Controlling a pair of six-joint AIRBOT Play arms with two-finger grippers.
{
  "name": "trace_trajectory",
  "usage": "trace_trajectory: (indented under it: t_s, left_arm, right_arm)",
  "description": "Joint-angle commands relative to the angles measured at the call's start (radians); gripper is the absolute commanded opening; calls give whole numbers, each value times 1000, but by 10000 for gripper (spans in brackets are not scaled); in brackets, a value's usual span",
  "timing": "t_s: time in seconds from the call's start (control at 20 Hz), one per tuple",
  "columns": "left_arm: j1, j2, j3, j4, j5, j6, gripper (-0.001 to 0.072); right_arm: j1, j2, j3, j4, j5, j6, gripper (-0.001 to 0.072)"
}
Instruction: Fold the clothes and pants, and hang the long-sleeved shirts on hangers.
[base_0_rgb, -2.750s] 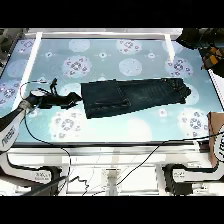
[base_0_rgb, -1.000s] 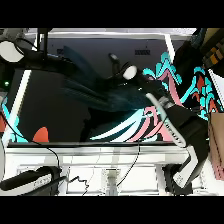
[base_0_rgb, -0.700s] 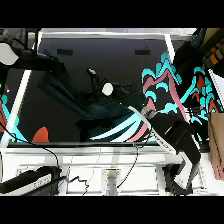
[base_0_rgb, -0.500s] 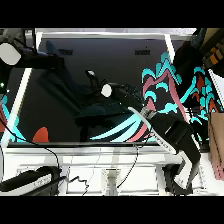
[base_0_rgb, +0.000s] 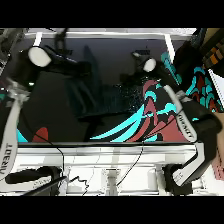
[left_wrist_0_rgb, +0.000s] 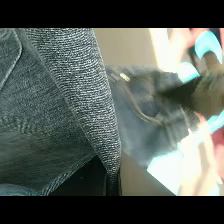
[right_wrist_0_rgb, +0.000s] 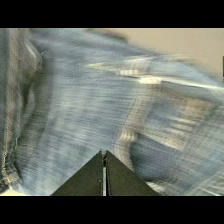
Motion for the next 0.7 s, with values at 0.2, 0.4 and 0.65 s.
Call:
trace_trajectory:
  t_s: [0.2,0.4,0.65]
  left_arm:
    - [-261,-192,0,-186,433,-2,24]
    - [-359,-268,0,-186,523,-2,141]
    - [-367,-258,0,-185,521,7,718]
  right_arm:
    - [-249,172,0,-19,85,-52,72]
    - [-282,197,0,-71,90,-53,72]
    - [-282,197,0,-139,64,-119,300]
